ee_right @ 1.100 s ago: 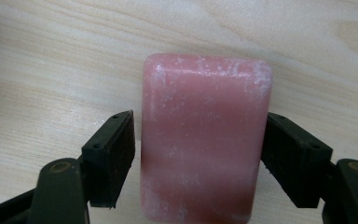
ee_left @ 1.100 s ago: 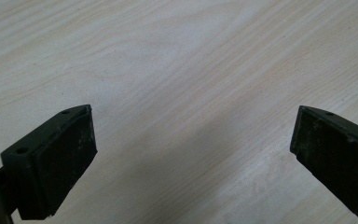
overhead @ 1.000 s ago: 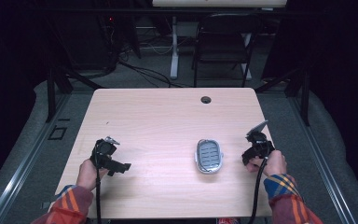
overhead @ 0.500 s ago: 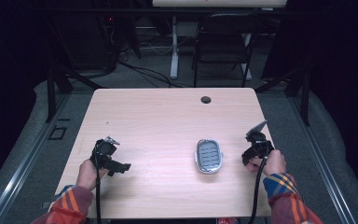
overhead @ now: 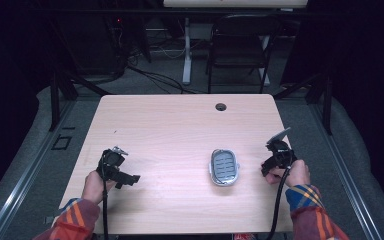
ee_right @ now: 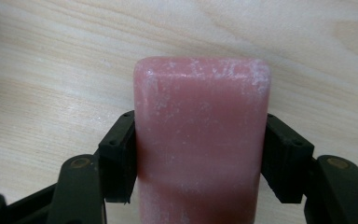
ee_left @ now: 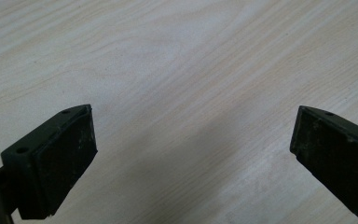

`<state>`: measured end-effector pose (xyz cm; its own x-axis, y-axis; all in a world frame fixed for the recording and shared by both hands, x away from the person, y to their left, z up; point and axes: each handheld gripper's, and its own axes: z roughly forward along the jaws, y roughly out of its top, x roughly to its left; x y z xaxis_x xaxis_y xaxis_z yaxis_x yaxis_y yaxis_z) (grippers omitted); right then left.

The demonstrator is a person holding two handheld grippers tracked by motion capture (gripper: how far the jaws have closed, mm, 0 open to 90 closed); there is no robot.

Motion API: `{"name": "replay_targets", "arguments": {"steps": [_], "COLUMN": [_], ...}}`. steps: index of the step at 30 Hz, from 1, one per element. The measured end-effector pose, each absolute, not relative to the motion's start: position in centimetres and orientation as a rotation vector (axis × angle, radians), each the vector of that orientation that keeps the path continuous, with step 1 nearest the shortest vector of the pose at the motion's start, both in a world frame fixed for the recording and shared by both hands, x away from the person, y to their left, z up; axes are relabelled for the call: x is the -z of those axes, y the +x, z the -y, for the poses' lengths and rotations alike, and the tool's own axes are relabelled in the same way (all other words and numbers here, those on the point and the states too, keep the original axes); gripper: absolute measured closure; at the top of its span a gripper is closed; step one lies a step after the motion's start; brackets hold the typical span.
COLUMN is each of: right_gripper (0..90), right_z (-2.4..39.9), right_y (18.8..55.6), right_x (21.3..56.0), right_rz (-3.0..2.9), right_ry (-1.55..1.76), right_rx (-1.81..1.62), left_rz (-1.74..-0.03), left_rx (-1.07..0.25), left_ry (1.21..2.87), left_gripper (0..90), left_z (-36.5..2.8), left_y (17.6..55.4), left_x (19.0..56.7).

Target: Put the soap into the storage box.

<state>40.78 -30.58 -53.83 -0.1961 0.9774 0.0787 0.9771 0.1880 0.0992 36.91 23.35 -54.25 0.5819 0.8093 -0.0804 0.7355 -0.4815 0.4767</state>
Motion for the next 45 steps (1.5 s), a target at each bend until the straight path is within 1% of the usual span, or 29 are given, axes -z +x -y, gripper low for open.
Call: {"name": "replay_targets", "arguments": {"steps": [5,12,19,24,45], "right_gripper": [37.2,37.2,37.1,37.2,37.2], "right_z": [30.8,30.6,30.5,30.5,29.2], "right_y": [40.7,40.3,40.1,40.0,39.6], "right_x": [52.9,51.8,51.6,50.3,48.9], "right_rz": [-2.429,-2.394,-2.417,-2.446,-2.487], "right_ry": [1.970,1.984,1.976,1.951,1.903], "right_rx": [-0.191,-0.289,-0.274,-0.266,-0.346], "left_rz": [-1.239,-1.228,-1.226,-1.227,-1.226], "left_rx": [-0.215,-0.207,-0.207,-0.206,-0.206], "left_ry": [2.345,2.351,2.355,2.356,2.359], "left_gripper": [0.2,0.2,0.2,0.2,0.3], "left_z": [-23.3,-23.3,-23.1,-23.1,-23.1], "left_y": [36.9,37.0,36.9,37.0,36.9], "left_x": [54.3,54.3,54.3,54.3,54.3]}}
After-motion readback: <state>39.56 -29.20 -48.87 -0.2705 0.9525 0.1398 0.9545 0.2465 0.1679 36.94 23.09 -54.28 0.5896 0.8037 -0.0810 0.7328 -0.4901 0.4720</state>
